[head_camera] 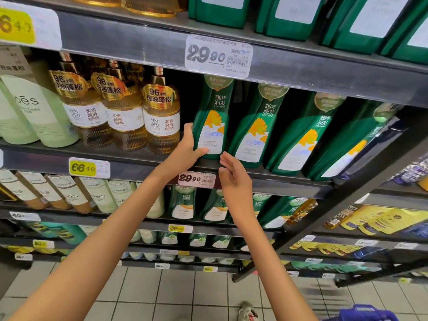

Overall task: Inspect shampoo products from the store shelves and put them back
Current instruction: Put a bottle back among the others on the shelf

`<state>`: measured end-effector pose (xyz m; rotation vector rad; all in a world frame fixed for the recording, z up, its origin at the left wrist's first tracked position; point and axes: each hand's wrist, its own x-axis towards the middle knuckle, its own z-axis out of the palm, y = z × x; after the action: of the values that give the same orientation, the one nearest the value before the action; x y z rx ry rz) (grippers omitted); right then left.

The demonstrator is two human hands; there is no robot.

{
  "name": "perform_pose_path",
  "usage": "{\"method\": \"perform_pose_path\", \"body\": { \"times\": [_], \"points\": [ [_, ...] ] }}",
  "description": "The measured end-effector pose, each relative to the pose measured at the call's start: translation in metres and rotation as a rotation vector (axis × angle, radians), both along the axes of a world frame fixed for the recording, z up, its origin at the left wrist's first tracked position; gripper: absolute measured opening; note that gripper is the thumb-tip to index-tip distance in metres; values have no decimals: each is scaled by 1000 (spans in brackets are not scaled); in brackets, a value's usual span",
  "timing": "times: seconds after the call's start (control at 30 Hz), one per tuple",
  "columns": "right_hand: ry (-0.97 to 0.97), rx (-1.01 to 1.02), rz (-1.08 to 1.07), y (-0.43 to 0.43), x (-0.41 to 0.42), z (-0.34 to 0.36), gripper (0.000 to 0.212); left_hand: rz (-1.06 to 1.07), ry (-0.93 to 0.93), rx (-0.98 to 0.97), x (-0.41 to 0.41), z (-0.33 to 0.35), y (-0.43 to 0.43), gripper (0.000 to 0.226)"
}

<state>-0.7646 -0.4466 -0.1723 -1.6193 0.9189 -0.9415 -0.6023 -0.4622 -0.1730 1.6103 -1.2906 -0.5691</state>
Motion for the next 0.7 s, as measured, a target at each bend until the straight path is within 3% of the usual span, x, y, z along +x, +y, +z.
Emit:
{"method": "perform_pose_path", "body": {
  "times": [0.2,0.33,0.43,0.57,0.7],
  "points": [
    [19,-13,11,-1,4,4,37,12,-16,11,-3,7,7,59],
    [8,-20,34,2,6,4,35,178,-104,72,-19,3,28,66],
    [-10,-41,69,7,12,4,35,258,-42,100,-28,0,49,61],
    [-42,-63,138,14,30,11,37,309,137,-69,-24,7,84,41],
    [-30,-237,232,18,62,31,47,426,92,-176,-6,17,109,34]
  ]
}}
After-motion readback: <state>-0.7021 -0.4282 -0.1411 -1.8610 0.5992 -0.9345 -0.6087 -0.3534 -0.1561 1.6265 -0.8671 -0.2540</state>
